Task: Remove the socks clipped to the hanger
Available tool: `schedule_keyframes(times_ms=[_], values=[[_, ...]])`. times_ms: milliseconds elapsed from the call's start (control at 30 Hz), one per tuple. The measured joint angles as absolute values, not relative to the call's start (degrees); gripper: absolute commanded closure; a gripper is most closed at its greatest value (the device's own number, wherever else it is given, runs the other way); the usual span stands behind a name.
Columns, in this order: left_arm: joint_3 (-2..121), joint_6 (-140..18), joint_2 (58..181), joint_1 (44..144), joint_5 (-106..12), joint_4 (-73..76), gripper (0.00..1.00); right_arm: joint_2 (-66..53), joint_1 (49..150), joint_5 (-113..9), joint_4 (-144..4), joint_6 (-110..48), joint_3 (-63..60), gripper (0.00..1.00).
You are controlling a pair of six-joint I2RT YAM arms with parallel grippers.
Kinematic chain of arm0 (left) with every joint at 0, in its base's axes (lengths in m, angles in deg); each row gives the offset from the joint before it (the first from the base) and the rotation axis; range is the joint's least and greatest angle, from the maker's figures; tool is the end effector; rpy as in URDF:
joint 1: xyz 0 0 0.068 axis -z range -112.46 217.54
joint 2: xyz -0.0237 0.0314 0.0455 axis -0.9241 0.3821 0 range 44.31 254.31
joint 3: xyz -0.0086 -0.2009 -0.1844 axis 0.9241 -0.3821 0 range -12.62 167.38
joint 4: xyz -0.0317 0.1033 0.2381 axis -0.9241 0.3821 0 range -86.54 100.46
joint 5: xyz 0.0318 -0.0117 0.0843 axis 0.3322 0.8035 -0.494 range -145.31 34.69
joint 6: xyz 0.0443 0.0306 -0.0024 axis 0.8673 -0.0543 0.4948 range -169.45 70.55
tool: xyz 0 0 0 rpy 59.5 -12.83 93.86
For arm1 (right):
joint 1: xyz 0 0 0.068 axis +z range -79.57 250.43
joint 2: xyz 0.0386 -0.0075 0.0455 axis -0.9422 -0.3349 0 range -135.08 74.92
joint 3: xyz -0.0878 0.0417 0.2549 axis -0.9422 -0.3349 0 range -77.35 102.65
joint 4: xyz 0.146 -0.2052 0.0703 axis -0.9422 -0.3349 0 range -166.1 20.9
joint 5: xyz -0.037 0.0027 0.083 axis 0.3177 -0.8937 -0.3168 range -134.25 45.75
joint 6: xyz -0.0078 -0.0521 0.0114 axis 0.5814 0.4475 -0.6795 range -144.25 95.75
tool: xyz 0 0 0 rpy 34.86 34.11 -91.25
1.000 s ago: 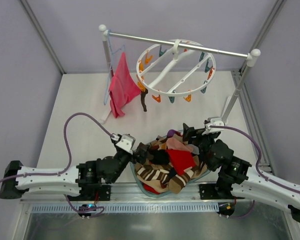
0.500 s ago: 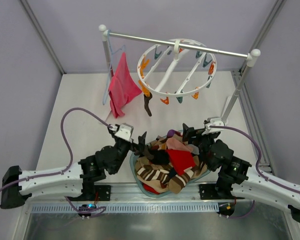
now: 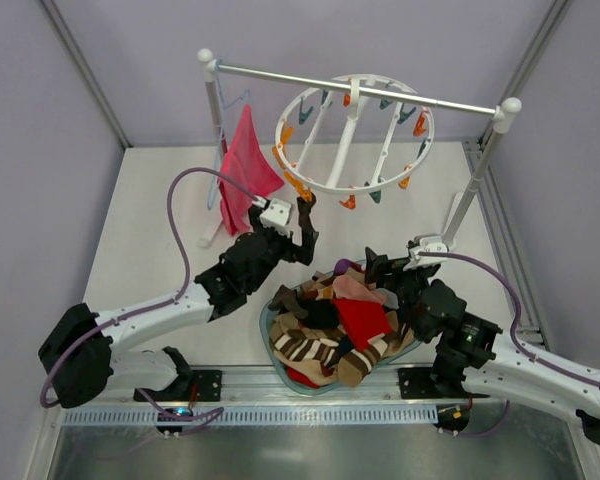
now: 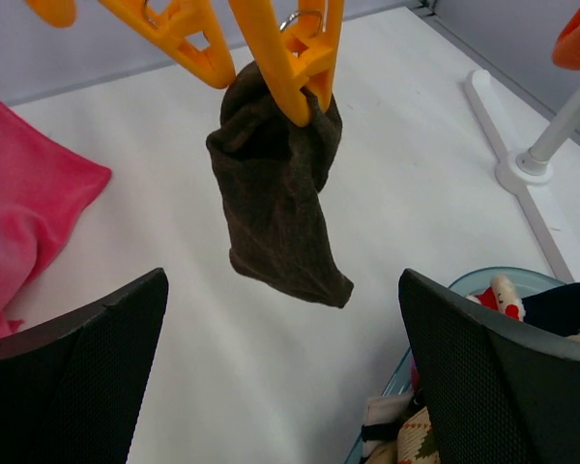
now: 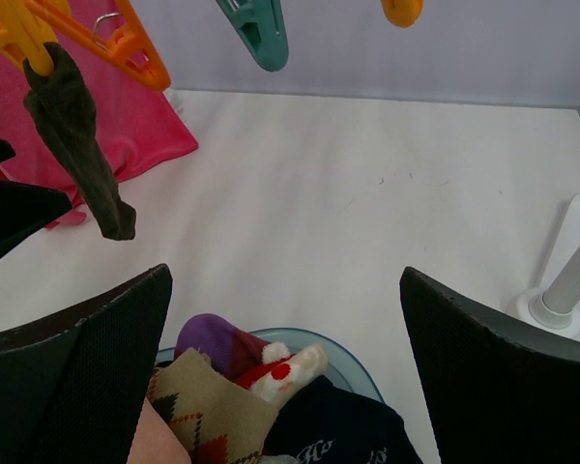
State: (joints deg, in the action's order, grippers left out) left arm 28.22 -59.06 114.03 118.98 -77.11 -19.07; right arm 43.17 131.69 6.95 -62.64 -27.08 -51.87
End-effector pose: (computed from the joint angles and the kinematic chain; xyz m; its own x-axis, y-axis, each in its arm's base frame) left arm 0.1838 -0.2095 0.2836 -0.1507 -0.0597 -0.9868 0.4775 0.8696 -0.1255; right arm 0.0926 0.1111 0.2856 -0.0071 0.0514 -0.9987 -0.1745 0.9833 0.0518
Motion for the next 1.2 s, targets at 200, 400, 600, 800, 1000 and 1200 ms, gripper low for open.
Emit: schedule_keyframes(times_ms=[200, 400, 600, 800, 1000, 1200], values=[[28.4, -60.8, 117.0, 116.5, -72.8, -24.0, 0.00, 43.1, 131.7, 6.9, -62.5, -27.0, -51.9, 0.01], [28.4, -61.5, 122.2, 115.1, -71.2, -30.1, 0.09, 43.0, 131.7, 7.0, -62.1, -26.9, -52.0, 0.00], [28.3, -61.7, 128.1, 115.1, -69.9, -36.0, 0.56, 42.6, 131.6, 7.0, -61.4, -26.9, -52.0, 0.00], [25.8, -61.6, 128.5, 115.3, -69.4, -42.1, 0.97, 41.2, 131.5, 6.6, -60.3, -26.1, -52.0, 0.00], [21.1, -61.0, 125.0, 116.2, -69.7, -44.8, 1.00, 37.3, 131.5, 5.4, -58.1, -24.7, -51.5, 0.00], [18.0, -61.0, 121.3, 116.6, -69.6, -47.6, 1.00, 27.3, 132.1, 1.5, -57.0, -23.1, -43.8, 0.00]])
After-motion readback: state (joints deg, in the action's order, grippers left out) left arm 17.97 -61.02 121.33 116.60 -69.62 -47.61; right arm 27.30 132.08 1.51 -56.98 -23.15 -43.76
